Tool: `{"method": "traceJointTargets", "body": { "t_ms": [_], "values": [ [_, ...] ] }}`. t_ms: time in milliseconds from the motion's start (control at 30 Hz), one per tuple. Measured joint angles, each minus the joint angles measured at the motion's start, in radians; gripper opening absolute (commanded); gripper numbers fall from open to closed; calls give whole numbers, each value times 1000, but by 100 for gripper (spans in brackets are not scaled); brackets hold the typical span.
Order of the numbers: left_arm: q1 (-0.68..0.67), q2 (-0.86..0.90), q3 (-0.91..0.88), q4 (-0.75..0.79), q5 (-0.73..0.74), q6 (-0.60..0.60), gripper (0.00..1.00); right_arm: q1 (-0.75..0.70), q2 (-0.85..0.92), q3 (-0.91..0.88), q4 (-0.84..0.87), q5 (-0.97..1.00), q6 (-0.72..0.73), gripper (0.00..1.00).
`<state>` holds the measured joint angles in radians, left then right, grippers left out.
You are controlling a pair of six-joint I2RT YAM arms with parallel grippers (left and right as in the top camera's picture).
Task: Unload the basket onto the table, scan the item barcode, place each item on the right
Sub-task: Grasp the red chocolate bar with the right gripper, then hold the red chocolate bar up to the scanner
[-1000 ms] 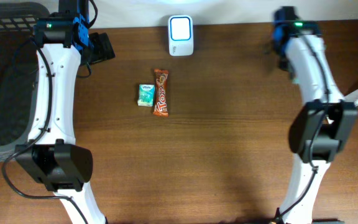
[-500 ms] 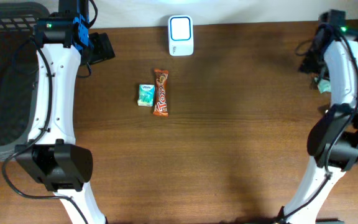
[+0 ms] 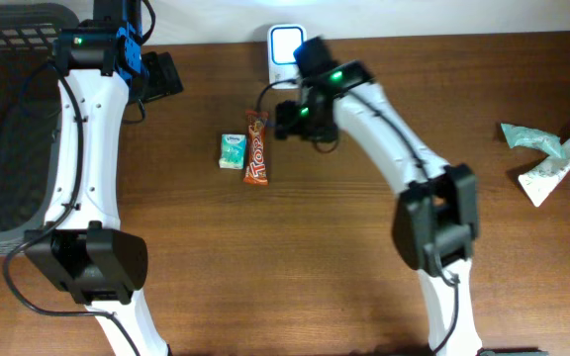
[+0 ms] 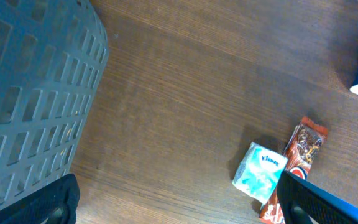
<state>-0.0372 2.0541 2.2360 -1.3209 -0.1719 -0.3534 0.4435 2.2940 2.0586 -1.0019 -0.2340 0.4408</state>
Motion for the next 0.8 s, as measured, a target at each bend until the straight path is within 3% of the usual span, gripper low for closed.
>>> {"method": "traceJointTargets", "body": {
  "t_ms": [267, 400, 433, 500, 533, 633, 800],
  "values": [
    [0, 0, 0, -1, 0, 0, 99, 149, 85, 0, 121, 96, 127, 52],
    [0, 0, 0, -1, 0, 0, 99, 155, 152, 0, 129, 134, 158, 51],
    [0, 0, 0, -2, 0, 0, 99, 155, 159, 3, 133, 141, 159, 43],
    [0, 0, 0, -1, 0, 0, 99, 155, 161, 3, 136, 145, 161, 8],
    [0, 0, 0, -1, 0, 0, 99, 155, 163, 3, 138, 148, 163, 4],
    [0, 0, 0, -1, 0, 0, 99, 156, 165, 9, 132, 187, 151, 4],
    [0, 0, 0, -2, 0, 0, 99, 135, 146, 137, -19, 382, 47, 4]
  ]
}}
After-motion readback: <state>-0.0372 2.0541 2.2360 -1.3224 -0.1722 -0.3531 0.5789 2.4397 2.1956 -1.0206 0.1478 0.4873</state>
